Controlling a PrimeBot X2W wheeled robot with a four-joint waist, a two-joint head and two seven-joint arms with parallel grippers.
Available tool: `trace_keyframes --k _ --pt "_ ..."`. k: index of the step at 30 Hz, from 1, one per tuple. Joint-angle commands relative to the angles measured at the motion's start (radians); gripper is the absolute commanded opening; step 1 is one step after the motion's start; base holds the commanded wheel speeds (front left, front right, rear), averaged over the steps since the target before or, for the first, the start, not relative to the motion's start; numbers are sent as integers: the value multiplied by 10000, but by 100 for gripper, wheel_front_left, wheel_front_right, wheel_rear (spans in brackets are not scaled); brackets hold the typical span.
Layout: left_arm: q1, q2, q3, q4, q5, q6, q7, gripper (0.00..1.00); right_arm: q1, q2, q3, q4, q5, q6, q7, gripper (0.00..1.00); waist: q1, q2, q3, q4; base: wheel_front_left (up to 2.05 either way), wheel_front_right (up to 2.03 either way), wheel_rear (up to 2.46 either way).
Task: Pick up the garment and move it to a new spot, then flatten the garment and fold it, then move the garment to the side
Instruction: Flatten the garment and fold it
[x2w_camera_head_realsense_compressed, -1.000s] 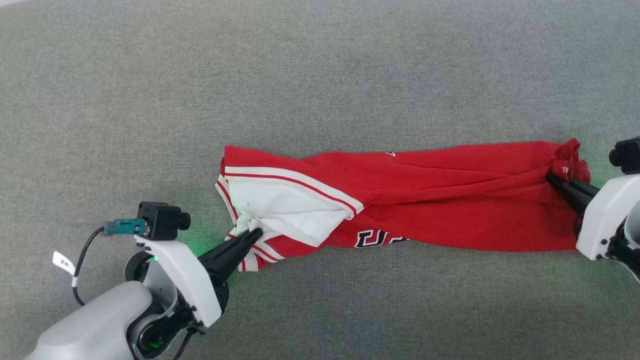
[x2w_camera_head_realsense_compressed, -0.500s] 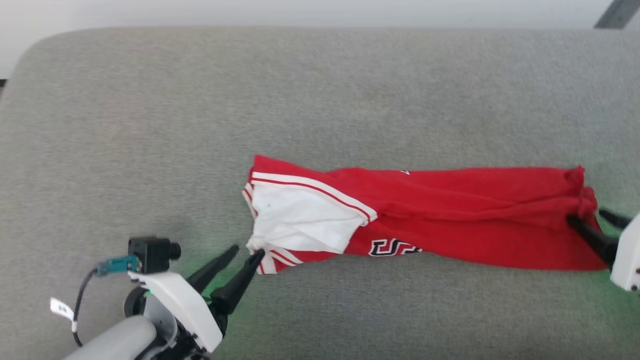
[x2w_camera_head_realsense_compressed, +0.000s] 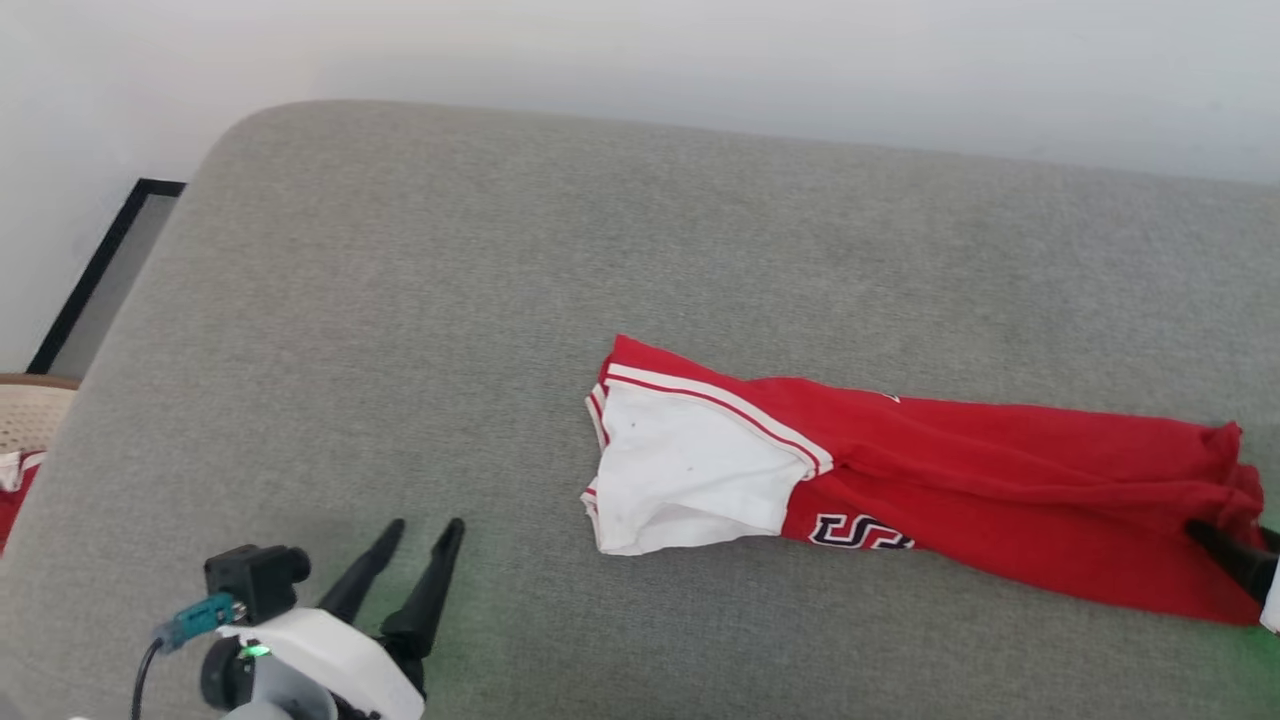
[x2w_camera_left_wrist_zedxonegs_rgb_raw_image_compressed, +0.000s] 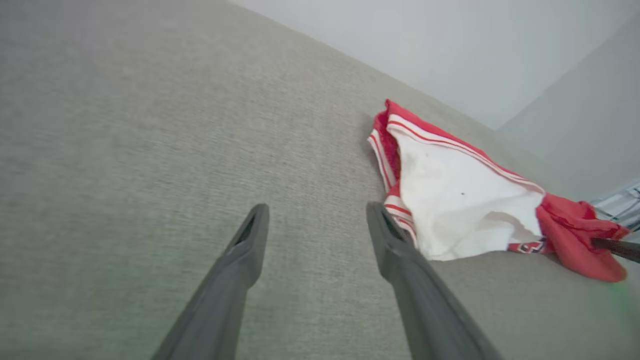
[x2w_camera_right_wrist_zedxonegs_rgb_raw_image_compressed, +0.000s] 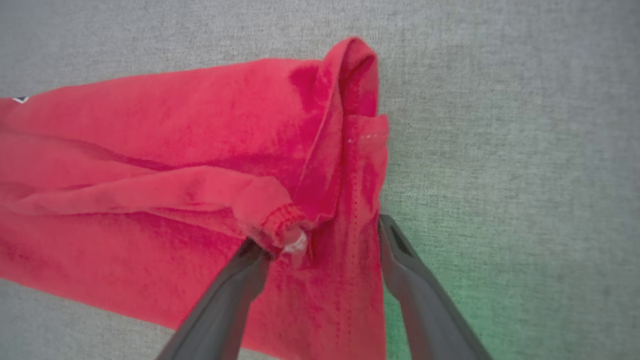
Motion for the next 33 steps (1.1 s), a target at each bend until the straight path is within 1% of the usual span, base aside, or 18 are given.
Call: trace_keyframes --k 1,3,4,6,8,11,14,17,21,22,23,24,28,33 --pt "271 -166 576 -46 789 -11 -49 100 -1 91 -45 167 57 -1 109 100 0 -1 -91 119 0 0 0" --pt "635 -447 1326 -217 1900 65 -48 100 -131 127 -84 356 73 -1 235 100 0 -1 -94 156 0 0 0" --pt "895 -671 2058 -444 3057 205 -50 100 -259 216 -98 568 56 -1 332 100 0 -1 -79 160 0 0 0" --pt "1192 -942 2787 -763 4186 349 -50 100 -394 332 -69 780 34 -1 500 100 0 -1 -40 153 0 0 0" --pt "1455 -1282 3401 -1153 5124 423 -49 100 -574 401 -34 928 -13 -1 630 100 0 -1 12 159 0 0 0" --pt "1686 -1742 4311 -1796 6313 331 -51 100 -896 511 -14 1205 -88 -1 776 100 0 -1 127 174 0 0 0" --pt "1903 -2221 5058 -2396 7285 190 -51 100 -1240 658 -1 1515 -188 -3 879 100 0 -1 247 204 0 0 0" --pt "2081 -2682 5634 -2848 8025 86 -50 100 -1532 872 134 1876 -328 -1 1099 100 0 -1 364 255 0 0 0" --pt "2226 -3117 6036 -2939 8568 -72 -50 100 -1699 1166 389 2227 -443 -1 1468 100 0 -1 465 351 0 0 0" --pt "2216 -3166 6108 -2916 8651 -71 -52 100 -1731 1223 409 2285 -429 -1 1537 73 0 -1 486 364 0 0 0" --pt "2190 -3222 6147 -2908 8690 -96 -52 100 -1751 1250 423 2349 -416 -1 1577 29 0 -1 499 379 0 0 0" --pt "2170 -3287 6177 -2898 8748 -121 -52 100 -1761 1268 431 2390 -411 -1 1573 0 0 -1 511 392 0 0 0" --pt "2113 -3380 6284 -2928 8889 -149 -52 100 -1742 1211 447 2489 -323 -4 1653 0 0 -1 549 377 0 0 0" --pt "2074 -3294 6146 -2921 8885 -159 -52 100 -1816 1014 356 2449 -234 -27 1455 0 0 -1 574 224 0 0 0"
